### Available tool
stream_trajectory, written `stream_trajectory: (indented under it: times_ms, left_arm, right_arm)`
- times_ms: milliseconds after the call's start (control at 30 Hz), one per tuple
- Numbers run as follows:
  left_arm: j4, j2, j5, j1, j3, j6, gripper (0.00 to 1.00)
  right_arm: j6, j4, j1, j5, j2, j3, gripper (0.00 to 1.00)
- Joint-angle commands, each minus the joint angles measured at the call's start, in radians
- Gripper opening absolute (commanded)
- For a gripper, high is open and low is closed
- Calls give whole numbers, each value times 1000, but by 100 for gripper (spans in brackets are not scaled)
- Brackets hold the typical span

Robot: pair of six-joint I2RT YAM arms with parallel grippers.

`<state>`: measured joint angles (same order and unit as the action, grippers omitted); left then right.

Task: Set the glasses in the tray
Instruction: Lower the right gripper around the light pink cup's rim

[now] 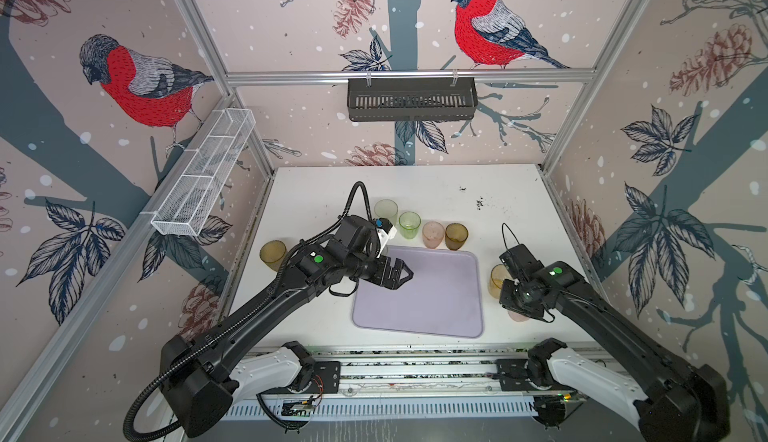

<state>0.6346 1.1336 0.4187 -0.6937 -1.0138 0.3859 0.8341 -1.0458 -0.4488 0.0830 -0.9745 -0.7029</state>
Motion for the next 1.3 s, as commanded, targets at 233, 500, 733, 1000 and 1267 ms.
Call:
stream_trajectory:
  times_ms: [233,500,733,1000,1267]
  left_arm:
    - [-29,-25,14,3,5,5,98]
    - [-38,-50,5,3,11,10,98]
    - [-41,-46,6,3,6,7,98]
    - [-44,-43,8,3,7,7,98]
    - [-46,-39,11,5,2,5,98]
  right_arm:
    - [-5,-22,0,21,3,1,30]
    - [-4,-24,0,22,4,1,25]
    - [0,-26,-1,26,8,-1,22]
    - [0,-28,-1,29,7,-1,19]
    - [0,-29,0,30,6,-1,15]
